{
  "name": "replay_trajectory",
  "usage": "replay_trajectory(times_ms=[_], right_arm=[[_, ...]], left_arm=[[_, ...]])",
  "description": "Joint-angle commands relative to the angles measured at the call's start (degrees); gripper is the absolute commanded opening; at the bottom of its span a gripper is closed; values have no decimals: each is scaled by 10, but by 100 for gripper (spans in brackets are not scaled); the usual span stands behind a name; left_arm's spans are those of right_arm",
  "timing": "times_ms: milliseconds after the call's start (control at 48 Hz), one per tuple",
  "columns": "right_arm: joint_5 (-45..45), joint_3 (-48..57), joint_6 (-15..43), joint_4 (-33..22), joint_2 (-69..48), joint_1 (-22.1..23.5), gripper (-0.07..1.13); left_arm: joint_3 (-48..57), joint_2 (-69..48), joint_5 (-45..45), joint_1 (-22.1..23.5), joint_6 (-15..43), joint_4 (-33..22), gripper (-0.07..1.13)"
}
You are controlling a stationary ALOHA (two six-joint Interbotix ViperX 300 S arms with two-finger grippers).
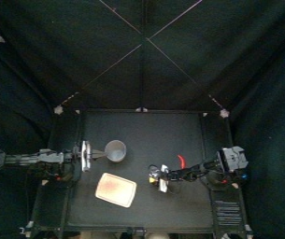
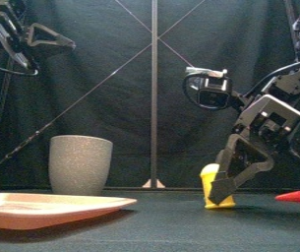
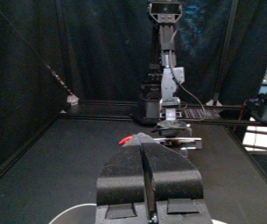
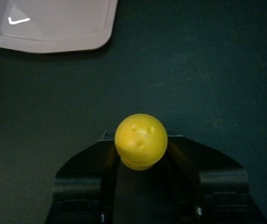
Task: Pick the yellow can then place it in the grey bowl
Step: Place yellow can in the grey bowl
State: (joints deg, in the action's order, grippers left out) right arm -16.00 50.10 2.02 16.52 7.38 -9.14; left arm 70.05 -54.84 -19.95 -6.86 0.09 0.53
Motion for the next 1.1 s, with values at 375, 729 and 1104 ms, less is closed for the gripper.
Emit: replay_trajectory(times_ms=[375,729,1104], right_arm=[[4,-66,-10,-40,-47,45,59],[-10,-244,-1,-167,-17,198,59],[-8,-394,2,-163,111,211,59]], left_arm=[[-4,3,-5,-1,1,-1,-3],[-4,3,-4,-2,2,1,-3],[4,4,-4,-2,2,2,-3]])
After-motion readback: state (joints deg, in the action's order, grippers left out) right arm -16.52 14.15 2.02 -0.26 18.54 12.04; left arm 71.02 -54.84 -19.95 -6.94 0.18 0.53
